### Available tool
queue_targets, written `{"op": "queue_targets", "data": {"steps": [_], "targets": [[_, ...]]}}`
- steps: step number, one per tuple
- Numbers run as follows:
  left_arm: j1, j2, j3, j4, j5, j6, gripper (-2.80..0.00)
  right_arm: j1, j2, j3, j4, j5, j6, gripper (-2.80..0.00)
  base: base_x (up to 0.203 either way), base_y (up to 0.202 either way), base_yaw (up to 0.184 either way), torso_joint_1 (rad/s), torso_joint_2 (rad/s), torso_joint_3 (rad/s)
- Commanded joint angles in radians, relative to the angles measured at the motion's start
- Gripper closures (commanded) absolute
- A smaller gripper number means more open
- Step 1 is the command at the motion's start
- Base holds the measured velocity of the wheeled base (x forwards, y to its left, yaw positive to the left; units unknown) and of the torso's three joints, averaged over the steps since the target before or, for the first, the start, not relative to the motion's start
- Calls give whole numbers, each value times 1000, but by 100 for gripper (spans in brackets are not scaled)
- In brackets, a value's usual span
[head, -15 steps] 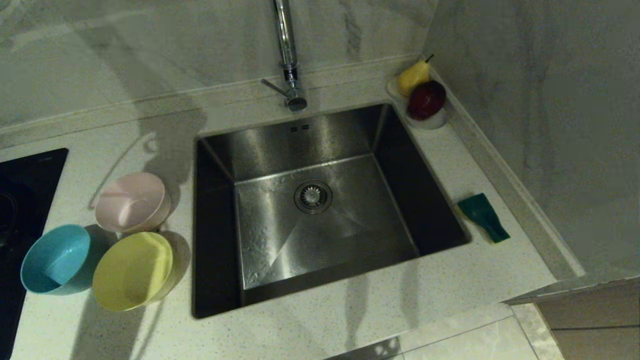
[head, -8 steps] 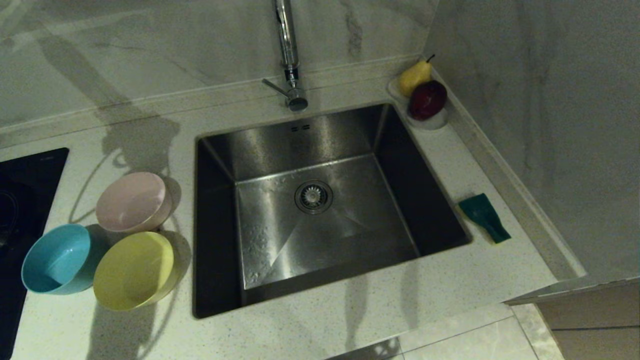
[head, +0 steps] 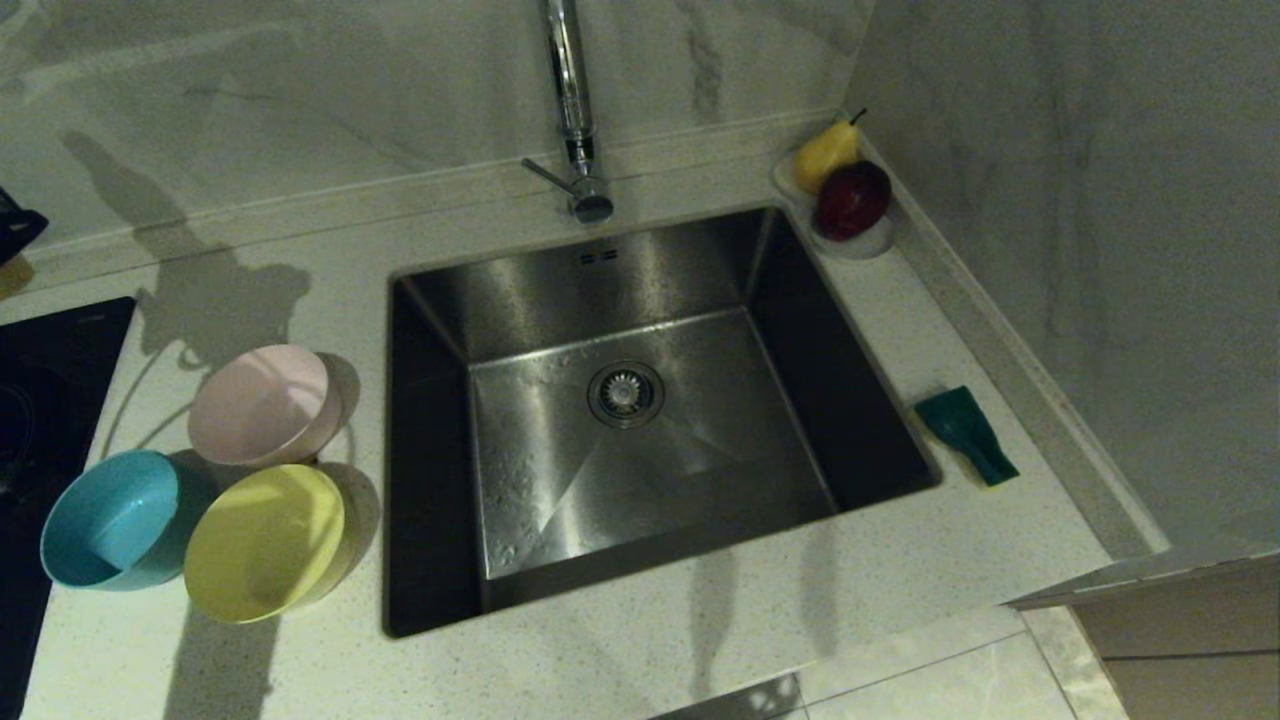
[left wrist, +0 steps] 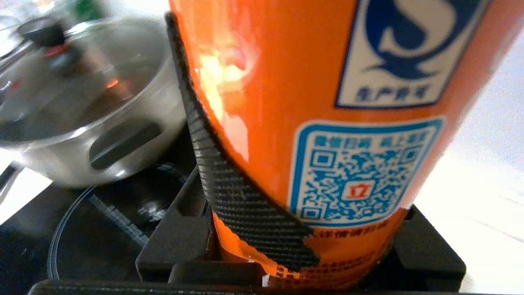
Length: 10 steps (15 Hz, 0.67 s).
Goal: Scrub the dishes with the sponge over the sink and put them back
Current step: Place the dish soap on the table
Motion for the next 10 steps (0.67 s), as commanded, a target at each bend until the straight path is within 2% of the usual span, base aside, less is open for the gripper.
{"op": "queue_targets", "data": {"steps": [1,3,6,10], "targets": [[-2,131,21,-107,26,6,0,0,0,0,0,1,-1,0,0,0,0,0,0,0],[-3,169,12,-123,43,8,0,0,0,0,-1,1,-1,0,0,0,0,0,0,0],[-5,245,-23,-131,105,-2,0,0,0,0,0,1,-1,0,0,0,0,0,0,0],[-31,328,-62,-205,151,-2,0,0,0,0,0,1,-1,0,0,0,0,0,0,0]]}}
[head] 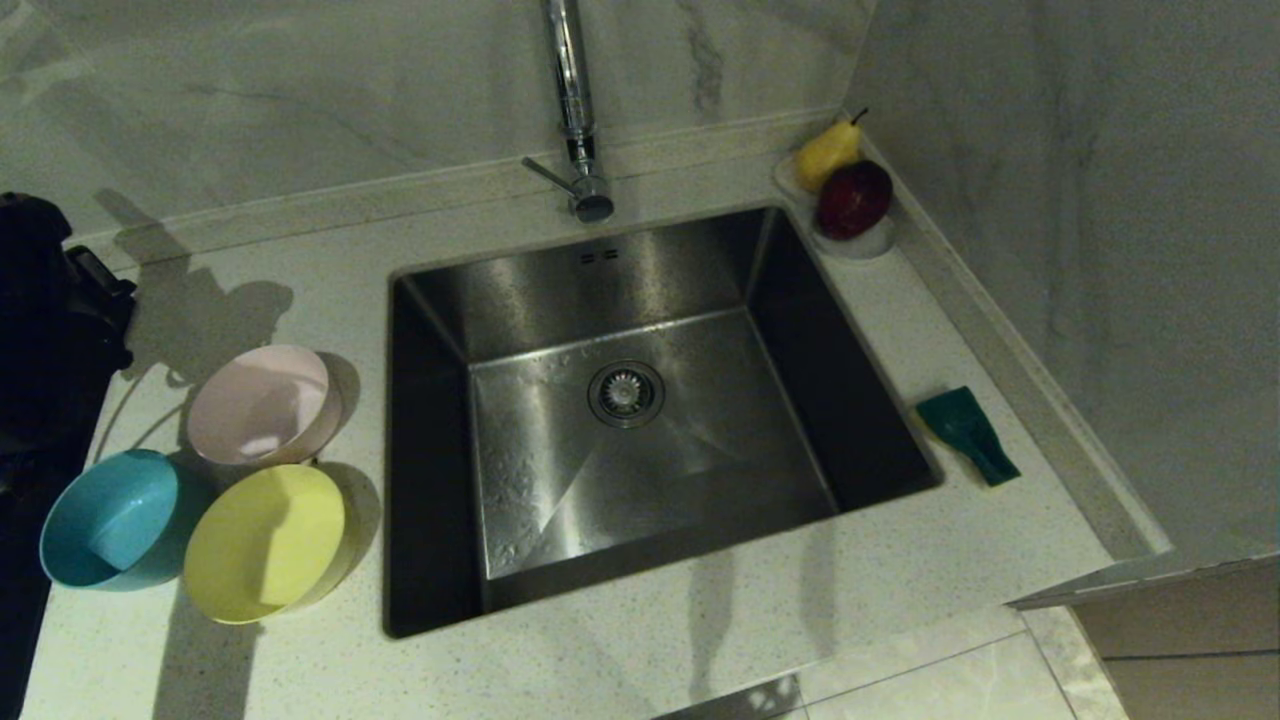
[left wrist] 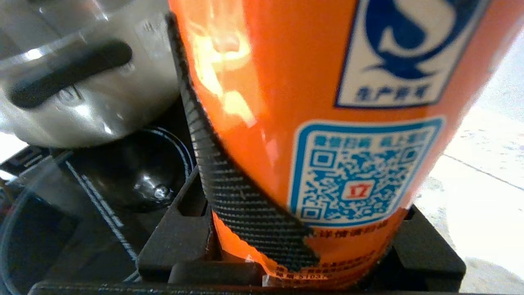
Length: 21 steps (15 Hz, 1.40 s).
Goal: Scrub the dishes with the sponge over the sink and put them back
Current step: Place the dish soap on the table
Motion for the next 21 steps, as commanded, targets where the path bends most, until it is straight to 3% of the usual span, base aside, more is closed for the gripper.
{"op": "queue_targets", "data": {"steps": [1,7,13,17,21], "targets": [[-27,68,-39,-12,38,-3,0,0,0,0,-1,1,0,0,0,0,0,0,0,0],[-68,140,-100,-44,108,-33,0,0,0,0,-1,1,0,0,0,0,0,0,0,0],[-67,197,-176,-64,118,-29,0,-2,0,0,-1,1,0,0,0,0,0,0,0,0],[-67,230,-185,-163,124,-2,0,0,0,0,0,1,0,0,0,0,0,0,0,0],[-68,257,-199,-179,147,-1,0,0,0,0,0,1,0,0,0,0,0,0,0,0]]}}
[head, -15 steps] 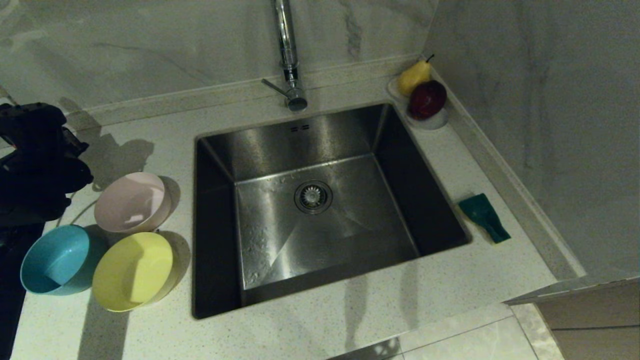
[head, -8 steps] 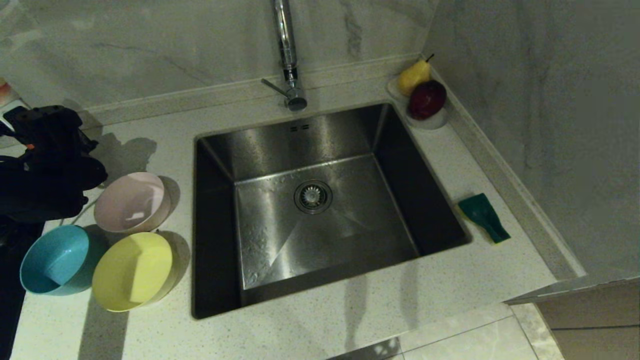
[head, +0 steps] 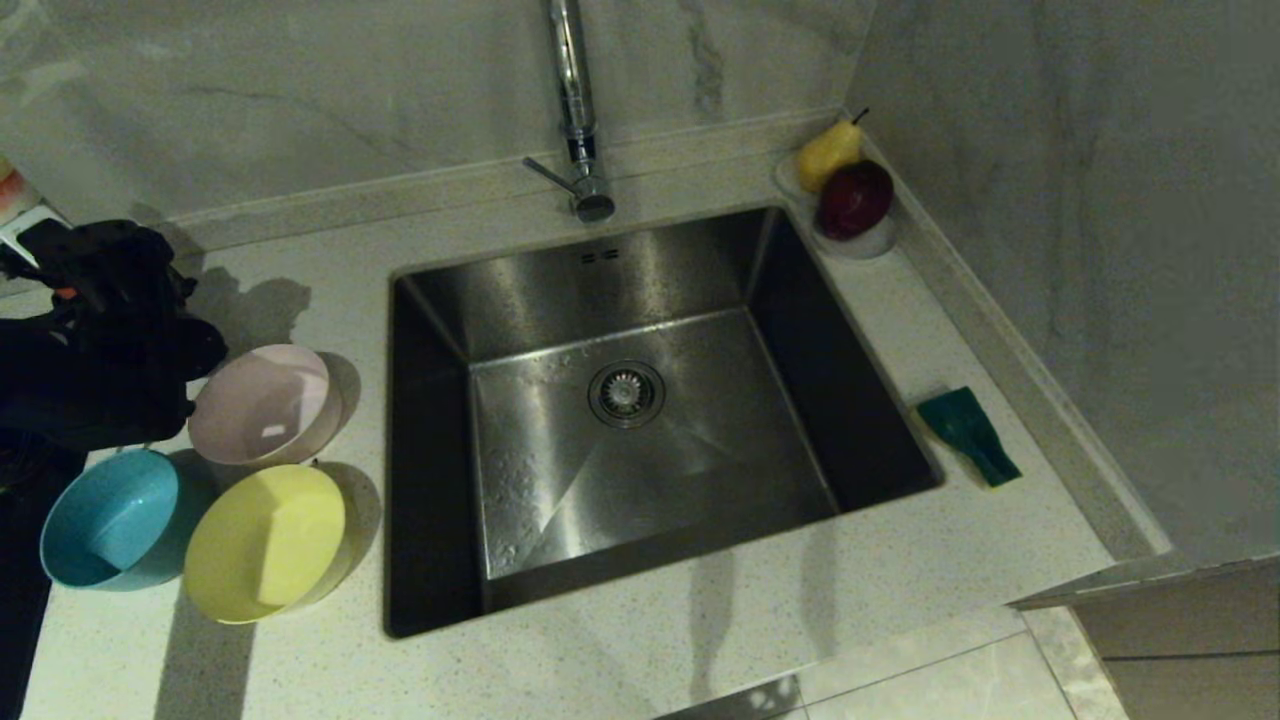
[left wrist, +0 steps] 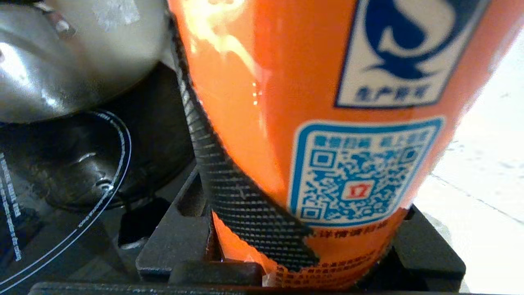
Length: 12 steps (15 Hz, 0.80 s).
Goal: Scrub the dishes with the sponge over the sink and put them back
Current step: Place the dish soap on the table
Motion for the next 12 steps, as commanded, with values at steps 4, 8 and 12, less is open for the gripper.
{"op": "queue_targets", "data": {"steps": [4,8,12], "targets": [[1,34,-17,-3,3,0,0,0,0,0,0,1,0,0,0,0,0,0,0,0],[1,48,-42,-3,3,9,0,0,0,0,0,1,0,0,0,0,0,0,0,0],[-1,67,-73,-4,5,14,0,-2,0,0,0,1,0,0,0,0,0,0,0,0]]}}
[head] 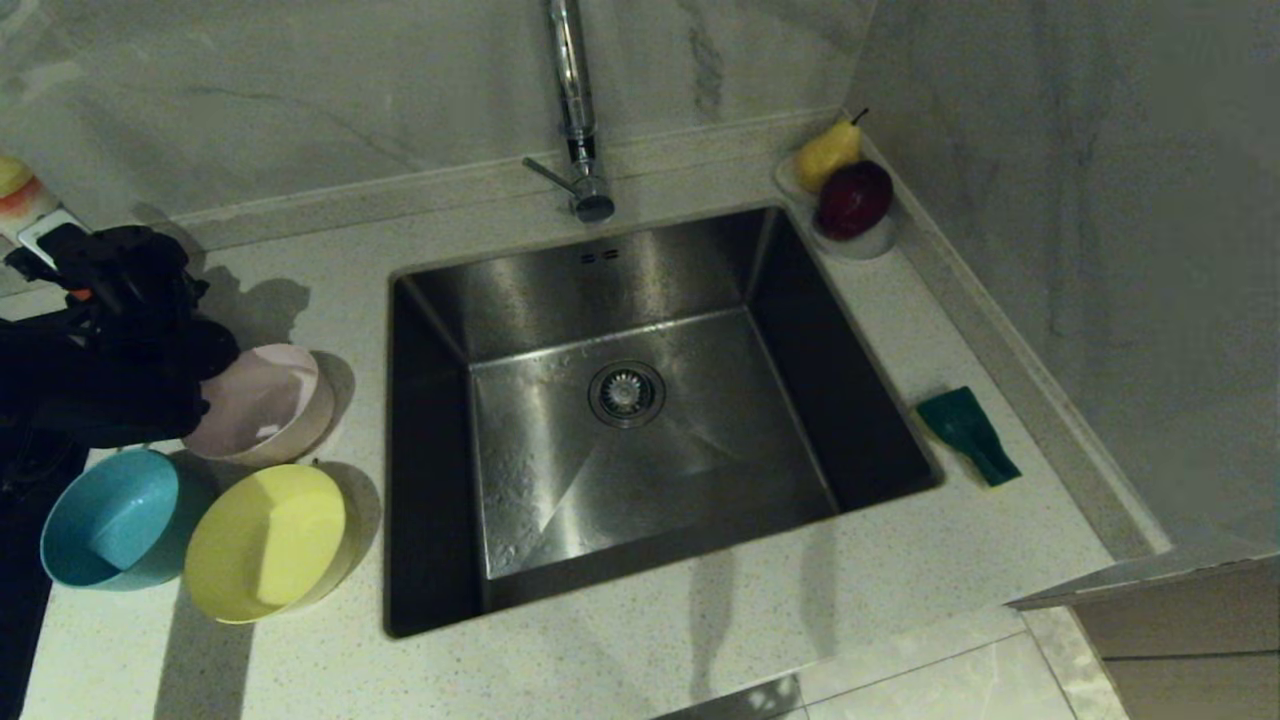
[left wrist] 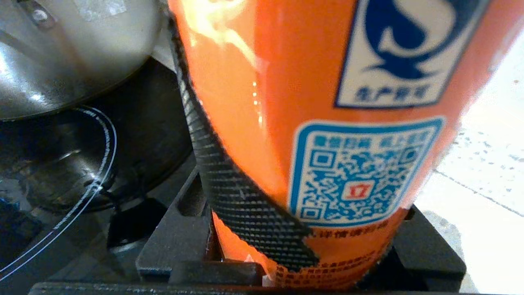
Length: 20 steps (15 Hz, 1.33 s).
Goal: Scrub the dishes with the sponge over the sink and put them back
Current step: Place the dish soap on the table
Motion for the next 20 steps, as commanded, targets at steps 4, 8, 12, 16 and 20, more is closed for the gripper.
{"op": "queue_targets", "data": {"steps": [4,8,12,16,20], "targets": [[-3,-5,-1,-8,17,-2,0,-1,0,0,-1,0,0,0,0,0,0,0,0,0],[-4,-49,1,-14,18,4,0,1,0,0,0,0,0,0,0,0,0,0,0,0],[-4,-73,5,-11,17,18,0,1,0,0,-1,0,0,0,0,0,0,0,0,0],[-5,-7,-58,-14,16,33,0,1,0,0,0,0,0,0,0,0,0,0,0,0],[-14,32,-79,-13,20,22,0,1,0,0,-1,0,0,0,0,0,0,0,0,0]]}}
